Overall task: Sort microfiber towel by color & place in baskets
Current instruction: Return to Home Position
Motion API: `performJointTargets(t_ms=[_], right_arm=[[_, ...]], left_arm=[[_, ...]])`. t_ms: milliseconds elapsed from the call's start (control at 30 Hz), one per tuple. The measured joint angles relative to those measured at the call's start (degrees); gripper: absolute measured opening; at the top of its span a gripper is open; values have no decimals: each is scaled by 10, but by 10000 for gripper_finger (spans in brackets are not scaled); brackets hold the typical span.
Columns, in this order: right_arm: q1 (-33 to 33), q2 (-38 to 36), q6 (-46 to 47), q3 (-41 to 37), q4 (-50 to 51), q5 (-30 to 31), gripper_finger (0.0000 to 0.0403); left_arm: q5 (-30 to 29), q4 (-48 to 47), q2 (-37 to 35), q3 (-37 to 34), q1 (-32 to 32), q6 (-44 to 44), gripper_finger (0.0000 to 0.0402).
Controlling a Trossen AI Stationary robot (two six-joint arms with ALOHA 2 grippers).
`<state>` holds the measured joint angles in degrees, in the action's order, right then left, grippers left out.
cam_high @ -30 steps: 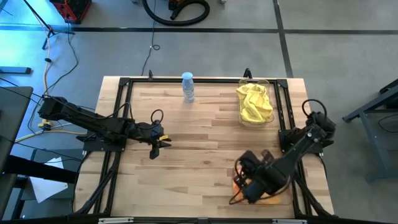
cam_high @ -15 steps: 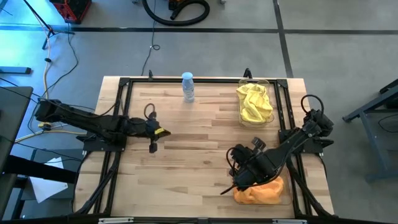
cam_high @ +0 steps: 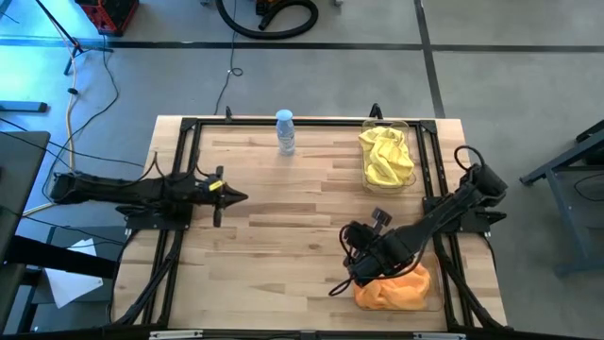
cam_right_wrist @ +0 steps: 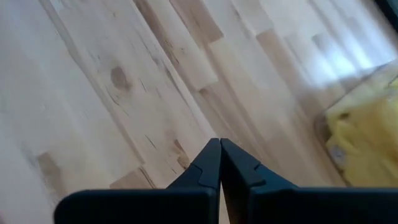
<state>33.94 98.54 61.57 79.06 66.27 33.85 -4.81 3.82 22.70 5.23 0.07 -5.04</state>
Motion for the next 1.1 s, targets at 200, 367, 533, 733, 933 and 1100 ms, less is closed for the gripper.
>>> performJointTargets(t_ms=[200, 367, 533, 733, 933, 1100], right_arm=[[8, -47, 28, -97, -91, 19, 0], [10, -111, 29, -171, -178, 26, 0], [10, -149, 25, -219, -231, 42, 0], [10, -162, 10, -237, -240, 61, 0], [6, -162, -23, -237, -250, 59, 0], [1, -162, -52, -237, -252, 56, 0]], left_arm=[[-5, -76, -85, 0, 4, 9, 0], [-18, -114, -167, 0, 4, 19, 0], [-14, -135, -225, -7, 4, 22, 0], [4, -73, -225, -28, 4, 44, 0], [20, -30, -219, -46, 4, 54, 0], [21, -30, -216, -46, 4, 53, 1]])
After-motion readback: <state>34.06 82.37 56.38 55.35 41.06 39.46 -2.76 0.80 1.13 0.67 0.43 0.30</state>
